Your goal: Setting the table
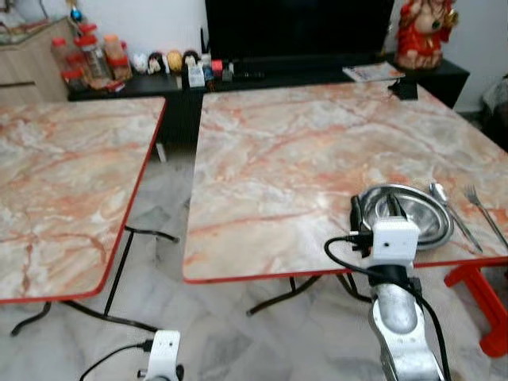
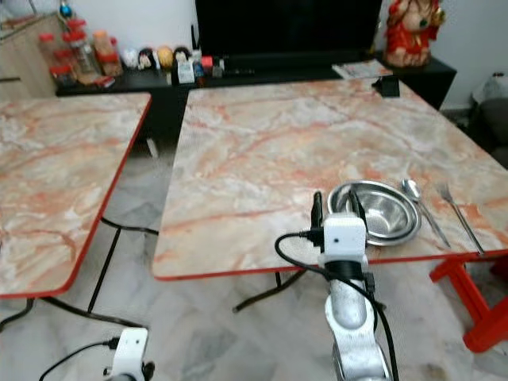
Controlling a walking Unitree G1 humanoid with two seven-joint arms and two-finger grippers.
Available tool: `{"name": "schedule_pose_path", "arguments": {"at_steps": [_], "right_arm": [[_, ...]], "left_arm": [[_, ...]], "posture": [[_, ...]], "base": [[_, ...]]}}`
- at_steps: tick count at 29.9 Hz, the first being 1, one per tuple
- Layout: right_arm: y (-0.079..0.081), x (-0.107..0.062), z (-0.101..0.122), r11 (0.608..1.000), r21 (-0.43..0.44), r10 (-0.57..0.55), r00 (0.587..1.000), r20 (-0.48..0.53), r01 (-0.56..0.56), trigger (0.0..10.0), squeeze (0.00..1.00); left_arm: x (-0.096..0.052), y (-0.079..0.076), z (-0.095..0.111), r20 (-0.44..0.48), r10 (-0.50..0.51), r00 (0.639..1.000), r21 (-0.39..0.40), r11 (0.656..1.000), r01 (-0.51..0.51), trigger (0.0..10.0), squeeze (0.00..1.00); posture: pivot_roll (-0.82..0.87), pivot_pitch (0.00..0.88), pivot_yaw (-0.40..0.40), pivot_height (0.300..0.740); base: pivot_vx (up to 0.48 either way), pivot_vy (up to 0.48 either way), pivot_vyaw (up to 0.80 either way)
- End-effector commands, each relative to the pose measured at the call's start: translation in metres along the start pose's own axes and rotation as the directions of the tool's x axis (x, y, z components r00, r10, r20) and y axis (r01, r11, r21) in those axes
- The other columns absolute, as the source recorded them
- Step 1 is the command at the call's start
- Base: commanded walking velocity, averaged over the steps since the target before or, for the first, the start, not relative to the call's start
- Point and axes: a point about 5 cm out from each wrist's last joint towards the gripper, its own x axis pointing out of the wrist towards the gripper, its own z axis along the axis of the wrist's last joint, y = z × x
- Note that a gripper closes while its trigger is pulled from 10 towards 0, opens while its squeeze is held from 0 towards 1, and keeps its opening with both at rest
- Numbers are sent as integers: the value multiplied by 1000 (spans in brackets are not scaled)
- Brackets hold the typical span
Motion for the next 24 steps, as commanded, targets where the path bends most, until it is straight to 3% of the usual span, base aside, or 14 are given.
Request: {"name": "schedule_pose_path", "arguments": {"at_steps": [1, 24], "right_arm": [[7, 1, 3, 1000, 7, 20, 1000, 10, -20, 10000, 0], [7, -11, -16, 999, -5, 33, 998, -57, -34, 10000, 0]], "left_arm": [[-1, 8, -5, -17, 19, 1000, 4, 1000, -19, 10000, 0], [-1, 8, -5, -17, 20, 1000, 3, 1000, -20, 10000, 0]], "posture": [[-100, 0, 28, 725], [-95, 0, 28, 725]], "base": [[0, 300, 0], [0, 300, 0]]}}
